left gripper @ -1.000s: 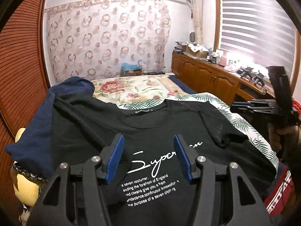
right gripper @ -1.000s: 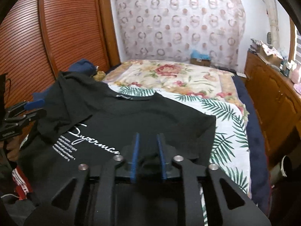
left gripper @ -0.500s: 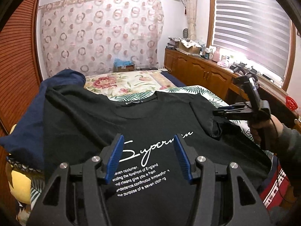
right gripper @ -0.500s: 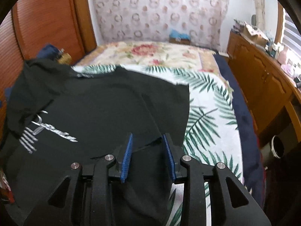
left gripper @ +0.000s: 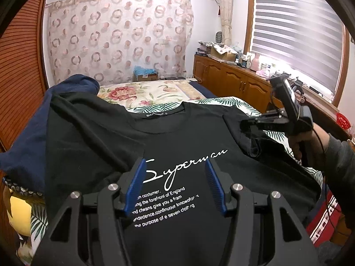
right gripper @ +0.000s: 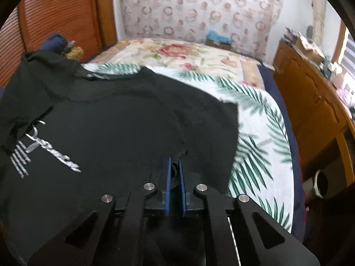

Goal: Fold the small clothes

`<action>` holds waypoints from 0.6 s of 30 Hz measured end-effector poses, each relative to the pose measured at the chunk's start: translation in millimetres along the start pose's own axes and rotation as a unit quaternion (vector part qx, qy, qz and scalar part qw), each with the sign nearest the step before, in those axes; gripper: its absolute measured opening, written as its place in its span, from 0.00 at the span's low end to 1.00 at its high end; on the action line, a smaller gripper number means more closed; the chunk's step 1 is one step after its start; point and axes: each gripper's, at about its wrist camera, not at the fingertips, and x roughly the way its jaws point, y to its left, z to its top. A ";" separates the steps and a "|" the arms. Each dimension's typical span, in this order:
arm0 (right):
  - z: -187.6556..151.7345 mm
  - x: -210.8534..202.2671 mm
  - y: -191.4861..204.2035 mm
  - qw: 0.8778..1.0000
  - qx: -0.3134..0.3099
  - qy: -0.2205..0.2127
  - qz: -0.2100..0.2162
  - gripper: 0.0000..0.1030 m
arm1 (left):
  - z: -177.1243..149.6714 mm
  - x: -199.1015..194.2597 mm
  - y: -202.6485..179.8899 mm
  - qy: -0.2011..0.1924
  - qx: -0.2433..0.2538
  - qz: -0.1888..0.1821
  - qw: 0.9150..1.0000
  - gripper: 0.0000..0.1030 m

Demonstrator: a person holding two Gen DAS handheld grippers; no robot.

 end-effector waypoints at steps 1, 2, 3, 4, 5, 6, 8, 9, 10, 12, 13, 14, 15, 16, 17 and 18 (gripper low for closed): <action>4.8 -2.8 3.2 1.000 -0.002 -0.007 0.002 0.03 | -0.8 -0.2 0.9 0.001 -0.002 -0.001 1.000 0.53; 11.1 -6.0 7.6 1.000 -0.005 -0.012 0.007 0.02 | -2.0 -0.4 1.7 0.000 -0.004 -0.002 1.000 0.53; 15.6 -8.6 10.3 1.000 -0.006 -0.017 0.013 0.02 | -3.0 -0.7 2.5 -0.001 -0.005 -0.002 1.000 0.53; 22.0 -11.4 14.2 0.999 -0.003 -0.024 0.026 0.02 | -3.5 -0.9 2.6 -0.001 -0.005 -0.001 1.000 0.53; 26.6 -12.6 17.9 0.999 -0.001 -0.028 0.037 0.02 | -4.1 -1.2 3.3 -0.001 -0.006 -0.001 1.000 0.53; 31.3 -13.1 22.5 0.998 -0.001 -0.031 0.048 0.02 | -4.1 -0.9 4.0 -0.001 -0.008 -0.001 1.000 0.53; 43.2 -14.8 32.7 0.997 0.001 -0.039 0.070 0.02 | -5.0 -1.3 5.3 -0.001 -0.011 -0.001 1.000 0.53; 47.7 -15.9 37.3 0.996 0.002 -0.043 0.081 0.02 | -5.1 -1.5 5.8 -0.001 -0.012 -0.001 1.000 0.53; 54.0 -17.1 43.6 0.994 0.002 -0.049 0.094 0.02 | -5.6 -2.1 6.1 -0.002 -0.012 -0.001 1.000 0.53; 61.9 -18.7 53.2 0.994 0.002 -0.056 0.097 0.02 | -5.8 -2.1 6.3 -0.002 -0.013 0.000 1.000 0.53; 65.7 -19.8 56.6 0.993 0.004 -0.060 0.098 0.03 | -6.0 -2.6 6.9 -0.002 -0.014 0.000 1.000 0.53; 68.1 -20.7 59.1 0.993 0.005 -0.063 0.101 0.14 | -6.4 -3.2 6.9 -0.002 -0.015 0.000 1.000 0.53; 70.3 -22.8 60.7 0.993 0.006 -0.067 0.102 0.20 | -5.9 -2.7 7.0 -0.002 -0.013 0.001 1.000 0.53; 70.2 -25.3 60.1 0.992 0.007 -0.070 0.101 0.22 | -5.3 -2.7 7.0 -0.002 -0.013 0.002 1.000 0.53; 68.8 -29.3 58.5 0.992 0.007 -0.072 0.099 0.22 | -5.5 -3.1 7.3 -0.003 -0.014 0.002 1.000 0.53; 66.7 -32.0 57.2 0.993 0.006 -0.072 0.097 0.22 | -5.6 -3.2 8.4 -0.003 -0.015 0.002 1.000 0.53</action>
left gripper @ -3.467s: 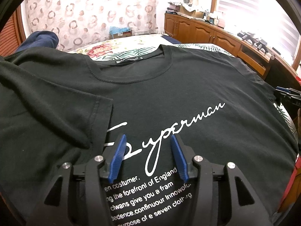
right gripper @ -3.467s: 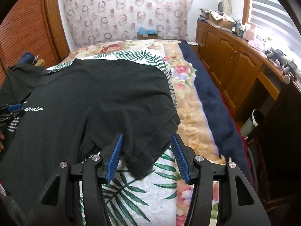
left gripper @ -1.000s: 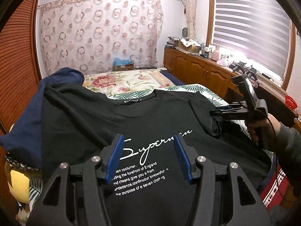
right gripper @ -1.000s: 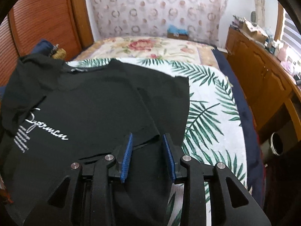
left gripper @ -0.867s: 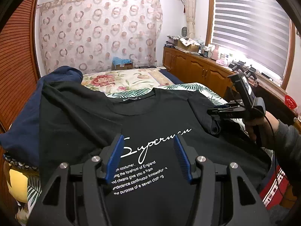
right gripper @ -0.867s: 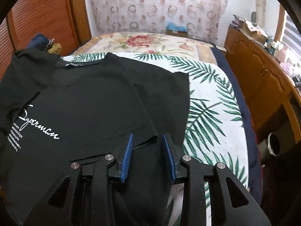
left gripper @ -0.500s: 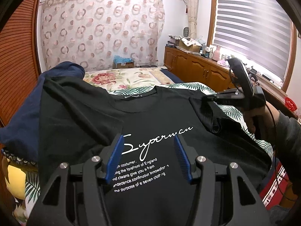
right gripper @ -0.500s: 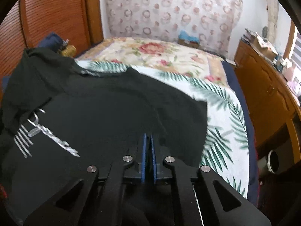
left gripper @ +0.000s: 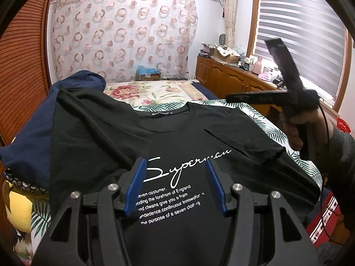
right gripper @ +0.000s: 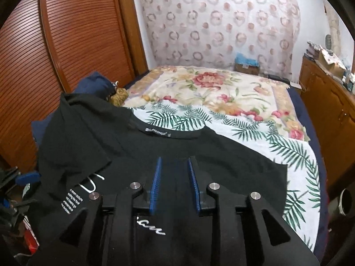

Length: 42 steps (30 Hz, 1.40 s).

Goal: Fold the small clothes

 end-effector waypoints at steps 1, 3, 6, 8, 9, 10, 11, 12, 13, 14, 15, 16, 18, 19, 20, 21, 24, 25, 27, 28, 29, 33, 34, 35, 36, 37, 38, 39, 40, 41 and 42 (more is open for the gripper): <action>-3.3 -3.7 -1.5 1.000 -0.002 0.002 -0.003 0.22 | 0.2 -0.2 0.9 0.000 -0.001 0.000 1.000 0.53; -13.0 -10.3 -6.5 1.000 -0.007 0.011 -0.014 0.22 | 0.3 -0.3 1.0 -0.001 -0.002 0.000 1.000 0.53; -35.6 -16.8 -13.0 0.998 -0.022 0.032 -0.043 0.22 | 0.7 -0.2 2.1 0.000 -0.002 -0.002 1.000 0.53; -51.9 -18.2 -18.5 0.997 -0.029 0.045 -0.059 0.22 | 2.1 1.3 2.6 0.002 0.000 0.003 1.000 0.53; -59.4 -18.0 -21.7 0.996 -0.029 0.050 -0.065 0.22 | 2.6 2.0 3.7 0.003 0.001 0.005 1.000 0.53; -65.8 -17.3 -25.5 0.996 -0.028 0.054 -0.070 0.23 | 3.8 2.5 5.8 0.003 0.000 0.008 1.000 0.53; -73.2 -16.3 -30.3 0.995 -0.026 0.058 -0.074 0.26 | 5.3 3.4 8.8 0.004 -0.002 0.011 1.000 0.53; -77.9 -15.3 -34.7 0.995 -0.024 0.060 -0.077 0.30 | 7.4 4.2 12.8 0.005 -0.005 0.012 1.000 0.53; -82.8 -12.8 -40.2 0.994 -0.020 0.063 -0.082 0.38 | 9.7 5.2 18.2 0.006 -0.009 0.012 1.000 0.53; -85.7 -11.4 -43.8 0.994 -0.017 0.064 -0.086 0.42 | 11.7 5.7 23.0 0.006 -0.011 0.012 1.000 0.53; -87.9 -9.5 -48.6 0.994 -0.013 0.065 -0.091 0.43 | 12.8 6.5 27.5 0.007 -0.012 0.013 1.000 0.53; -90.0 -7.6 -53.4 0.993 -0.010 0.066 -0.097 0.43 | 14.3 7.5 32.8 0.008 -0.012 0.018 1.000 0.53; -93.6 -3.3 -62.5 0.992 -0.002 0.071 -0.109 0.43 | 19.3 7.8 45.7 0.010 -0.011 0.030 0.999 0.53; -95.7 -0.7 -66.8 0.991 0.003 0.074 -0.114 0.43 | 21.7 7.9 51.6 0.010 -0.011 0.034 0.999 0.53; -97.8 -0.4 -69.3 0.990 0.006 0.075 -0.116 0.43 | 24.6 7.2 58.8 0.009 -0.010 0.040 0.999 0.53; -99.4 0.6 -71.0 0.990 0.008 0.077 -0.118 0.43 | 27.1 6.3 65.2 0.009 -0.009 0.046 0.999 0.53; -102.2 -1.0 -72.5 0.991 0.010 0.069 -0.115 0.43 | 36.9 3.2 86.6 0.008 -0.011 0.067 0.998 0.53; -103.1 -1.6 -72.7 0.991 0.011 0.068 -0.115 0.43 | 39.0 2.8 92.2 0.008 -0.012 0.072 0.997 0.53; -103.8 -1.9 -72.4 0.991 0.010 0.068 -0.116 0.44 | 44.6 2.3 103.5 0.009 -0.014 0.084 0.996 0.53; -104.0 -2.2 -73.0 0.991 0.010 0.068 -0.116 0.44 | 48.4 2.8 109.6 0.010 -0.013 0.088 0.996 0.53; -104.0 -2.3 -73.3 0.991 0.010 0.068 -0.115 0.44 | 50.6 4.0 112.8 0.011 -0.012 0.091 0.996 0.53; -105.1 -3.5 -73.2 0.991 0.014 0.067 -0.112 0.45 | 62.1 18.9 129.3 0.024 -0.003 0.098 0.995 0.53; -105.6 -4.1 -73.5 0.991 0.015 0.067 -0.111 0.45 | 64.0 23.1 134.0 0.029 -0.005 0.097 0.995 0.53; -105.6 -4.4 -73.3 0.991 0.015 0.067 -0.111 0.45 | 65.5 26.9 137.1 0.032 -0.007 0.097 0.995 0.52; -106.2 -3.7 -73.8 0.991 0.015 0.067 -0.111 0.45 | 68.3 31.7 140.6 0.036 -0.010 0.098 0.994 0.51; -106.3 -3.8 -73.8 0.991 0.015 0.067 -0.111 0.45 | 70.1 36.4 144.4 0.040 -0.012 0.100 0.994 0.51; -106.3 -3.8 -73.8 0.991 0.015 0.067 -0.111 0.45 | 73.0 41.5 148.7 0.044 -0.014 0.102 0.994 0.50; -106.2 -3.7 -73.7 0.991 0.015 0.067 -0.111 0.45 | 76.6 46.5 151.9 0.047 -0.014 0.104 0.993 0.49; -106.4 -4.1 -73.5 0.992 0.016 0.066 -0.110 0.46 | 77.8 49.9 154.4 0.050 -0.013 0.106 0.993 0.47; -106.1 -3.7 -73.6 0.991 0.016 0.067 -0.111 0.46 | 80.4 56.5 157.8 0.057 -0.011 0.110 0.992 0.45; -106.1 -3.6 -73.5 0.991 0.015 0.067 -0.111 0.46 | 81.1 60.0 158.9 0.061 -0.010 0.111 0.992 0.44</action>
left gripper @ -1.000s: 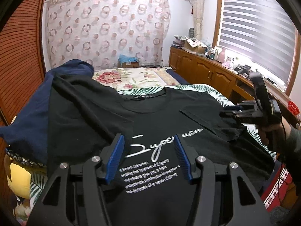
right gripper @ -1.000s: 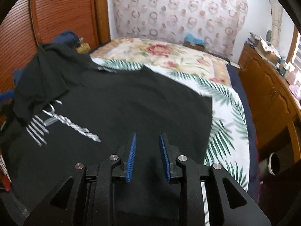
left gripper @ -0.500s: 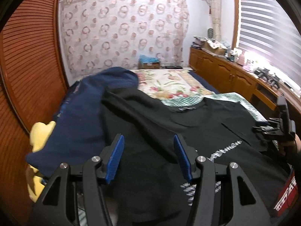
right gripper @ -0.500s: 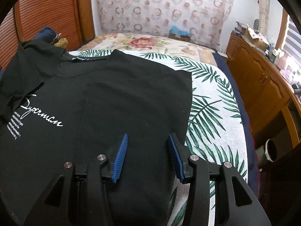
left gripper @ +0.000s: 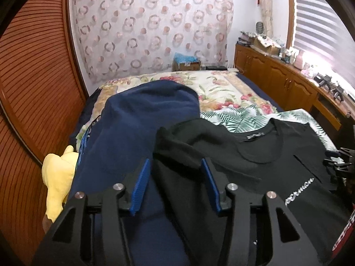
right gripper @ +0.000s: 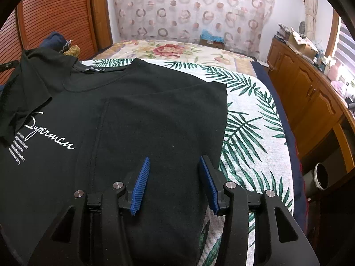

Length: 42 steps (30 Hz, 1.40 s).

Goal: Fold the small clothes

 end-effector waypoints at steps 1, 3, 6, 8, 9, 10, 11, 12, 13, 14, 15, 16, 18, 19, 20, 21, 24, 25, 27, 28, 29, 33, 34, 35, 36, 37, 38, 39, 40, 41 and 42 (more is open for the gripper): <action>0.0 0.0 0.1 1.000 0.000 0.000 0.000 0.46 | 1.1 3.9 -0.6 0.004 0.001 0.003 1.000 0.44; -0.1 0.0 -0.1 1.000 0.000 0.000 0.000 0.46 | 3.6 10.7 1.6 0.010 -0.001 0.011 1.000 0.44; -0.1 0.1 0.2 1.000 0.000 0.000 0.000 0.46 | 6.5 14.3 4.2 0.011 -0.006 0.004 1.000 0.44; -0.1 0.0 0.1 1.000 0.000 0.000 0.000 0.46 | 7.4 14.2 2.0 0.010 -0.001 0.004 1.000 0.41; -0.1 0.1 0.1 1.000 0.000 0.000 0.000 0.47 | 8.6 14.1 2.8 0.010 0.001 0.001 1.000 0.31; -0.1 0.0 0.3 1.000 0.000 0.000 0.000 0.47 | 8.7 13.5 1.5 0.009 0.004 -0.005 1.000 0.27; -0.2 0.1 0.3 1.000 0.000 0.000 0.000 0.47 | 9.3 12.5 0.3 0.007 0.008 -0.009 1.000 0.16; -0.2 0.1 0.1 1.000 0.000 0.000 0.000 0.47 | 9.3 9.5 -1.8 -0.001 0.014 -0.011 1.000 0.06; -0.4 -0.3 0.2 1.000 0.000 0.000 0.000 0.47 | 8.6 6.6 -3.9 -0.005 0.018 -0.017 1.000 0.05; -0.2 0.0 0.1 1.000 0.000 0.000 0.000 0.47 | 8.8 2.4 -6.2 -0.011 0.020 -0.021 1.000 0.04; -0.2 0.1 0.2 1.000 0.000 0.000 0.000 0.47 | 9.0 -2.5 -8.9 -0.017 0.021 -0.022 0.999 0.04; -0.2 0.0 0.3 1.000 0.000 0.000 0.000 0.47 | 9.0 -9.5 -12.3 -0.026 0.022 -0.023 0.999 0.04; -0.3 0.0 0.2 1.000 0.000 0.000 -0.001 0.47 | 8.8 -23.6 -20.4 -0.042 0.026 -0.029 0.998 0.04; -0.3 -0.1 0.0 1.000 0.000 0.000 0.000 0.47 | 9.7 -28.8 -23.0 -0.047 0.028 -0.032 0.998 0.04; -0.1 0.0 -0.3 1.000 0.001 0.000 0.001 0.47 | 9.3 -35.2 -27.3 -0.053 0.032 -0.034 0.997 0.04; -0.1 0.0 -0.1 1.000 0.002 0.000 0.002 0.47 | 8.9 -40.8 -31.3 -0.059 0.035 -0.035 0.997 0.04; 3.3 -2.9 -1.6 1.000 0.007 -0.007 0.004 0.47 | 8.8 -52.2 -40.6 -0.071 0.044 -0.044 0.995 0.03; 7.0 -5.2 -3.5 1.000 0.008 -0.012 -0.003 0.47 | 8.8 -54.1 -44.6 -0.072 0.048 -0.046 0.995 0.03; 16.0 -8.2 -8.9 1.000 0.016 -0.023 -0.009 0.47 | 9.5 -56.2 -50.4 -0.074 0.055 -0.047 0.995 0.03; 21.5 -9.4 -14.3 0.999 0.023 -0.027 -0.009 0.48 | 8.3 -57.9 -53.4 -0.075 0.057 -0.049 0.994 0.04; 28.9 -8.1 -22.3 0.999 0.034 -0.028 -0.007 0.49 | 7.0 -59.3 -55.6 -0.076 0.058 -0.053 0.994 0.04; 51.6 12.6 -51.4 0.997 0.075 0.000 -0.006 0.49 | 3.3 -59.6 -61.9 -0.077 0.060 -0.061 0.993 0.04; 54.4 18.4 -59.8 0.997 0.082 0.007 -0.005 0.49 | 2.0 -59.5 -61.7 -0.076 0.058 -0.063 0.993 0.04; 58.5 25.2 -63.2 0.996 0.085 0.014 -0.004 0.49 | 0.9 -59.4 -61.6 -0.076 0.057 -0.064 0.993 0.04; 62.3 32.1 -65.4 0.996 0.086 0.020 -0.004 0.49 | -0.2 -59.7 -61.8 -0.076 0.057 -0.064 0.993 0.04; 64.9 36.7 -67.2 0.996 0.089 0.024 -0.002 0.49 | -1.2 -59.9 -61.3 -0.077 0.057 -0.063 0.993 0.04; 67.9 42.9 -68.7 0.995 0.096 0.029 0.001 0.49 | -1.6 -60.0 -61.7 -0.076 0.057 -0.064 0.993 0.04; 70.0 47.7 -69.4 0.994 0.101 0.033 0.003 0.49 | -2.0 -60.0 -61.3 -0.076 0.056 -0.064 0.993 0.04; 72.3 51.3 -69.8 0.994 0.106 0.034 0.003 0.49 | -1.5 -59.6 -61.4 -0.075 0.055 -0.065 0.994 0.04; 75.4 52.9 -69.6 0.994 0.107 0.030 -0.001 0.49 | -2.5 -59.5 -61.2 -0.075 0.056 -0.065 0.993 0.04; 78.5 55.4 -70.1 0.994 0.107 0.030 -0.002 0.49 | -2.6 -59.3 -61.3 -0.075 0.056 -0.064 0.994 0.04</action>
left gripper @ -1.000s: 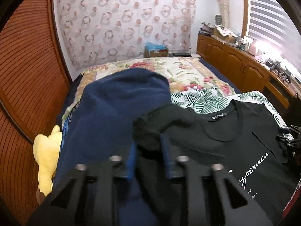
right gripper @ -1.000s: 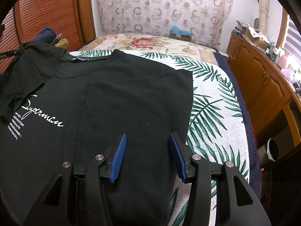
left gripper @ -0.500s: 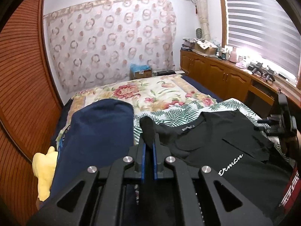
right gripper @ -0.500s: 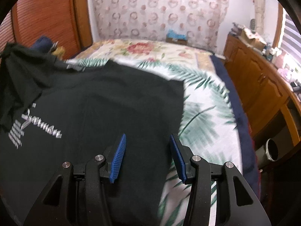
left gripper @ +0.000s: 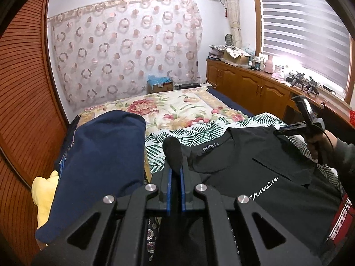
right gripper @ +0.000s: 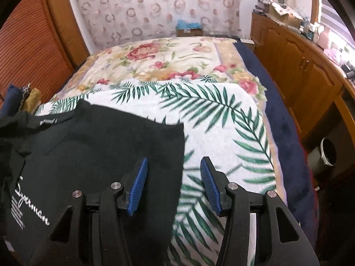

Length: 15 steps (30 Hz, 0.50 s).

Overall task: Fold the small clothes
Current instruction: 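Grasp the shirt's folded edge with the right gripper while the left gripper holds the collar area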

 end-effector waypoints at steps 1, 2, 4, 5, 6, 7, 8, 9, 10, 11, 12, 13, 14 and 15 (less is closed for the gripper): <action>2.4 1.9 2.0 1.000 -0.001 -0.001 -0.003 0.49 | -1.2 -0.3 -0.6 0.000 0.001 0.001 1.000 0.04; 6.4 4.7 5.8 1.000 -0.005 -0.001 -0.008 0.49 | -1.6 -0.2 -0.6 0.000 0.001 0.001 1.000 0.04; 8.8 7.7 10.9 1.000 -0.012 -0.003 -0.016 0.48 | -2.1 -0.2 -0.5 0.000 0.000 0.001 1.000 0.04; 9.7 9.5 14.0 1.000 -0.016 -0.002 -0.018 0.47 | -1.9 -0.2 -0.6 0.000 0.000 0.001 1.000 0.04; 11.4 11.2 16.3 1.000 -0.019 -0.002 -0.020 0.45 | -1.6 -0.2 -0.4 0.000 0.001 0.001 1.000 0.04; 12.4 12.2 18.3 1.000 -0.023 -0.002 -0.021 0.40 | -1.5 -0.3 -0.1 0.000 0.001 0.001 1.000 0.04; 14.2 13.6 20.8 0.999 -0.028 -0.001 -0.021 0.35 | -2.7 -0.8 0.1 0.000 0.002 0.001 1.000 0.04; 15.0 14.3 23.1 0.999 -0.032 -0.002 -0.021 0.33 | -1.3 -0.4 -0.2 0.000 0.001 0.000 1.000 0.04; 15.7 14.9 26.5 0.999 -0.038 -0.003 -0.021 0.27 | -3.2 -1.1 0.0 -0.001 0.001 -0.002 1.000 0.04; 15.2 15.0 27.0 0.999 -0.041 -0.004 -0.018 0.18 | -5.0 -2.1 0.1 -0.002 0.002 -0.008 1.000 0.03; 16.2 16.5 28.3 0.999 -0.045 -0.005 -0.013 0.13 | -6.5 -3.0 -0.3 -0.002 0.005 -0.012 1.000 0.03; 15.9 16.1 29.8 0.999 -0.048 -0.005 -0.012 0.05 | -8.4 -6.0 -1.7 -0.006 0.007 -0.009 1.000 0.03; 14.6 13.1 31.5 0.999 -0.045 -0.009 -0.009 0.04 | -10.1 -10.5 -2.6 -0.011 0.007 -0.007 1.000 0.03; 13.6 5.7 32.3 0.999 -0.032 -0.016 0.007 0.04 | -11.7 -15.8 -3.6 -0.016 0.005 -0.009 1.000 0.03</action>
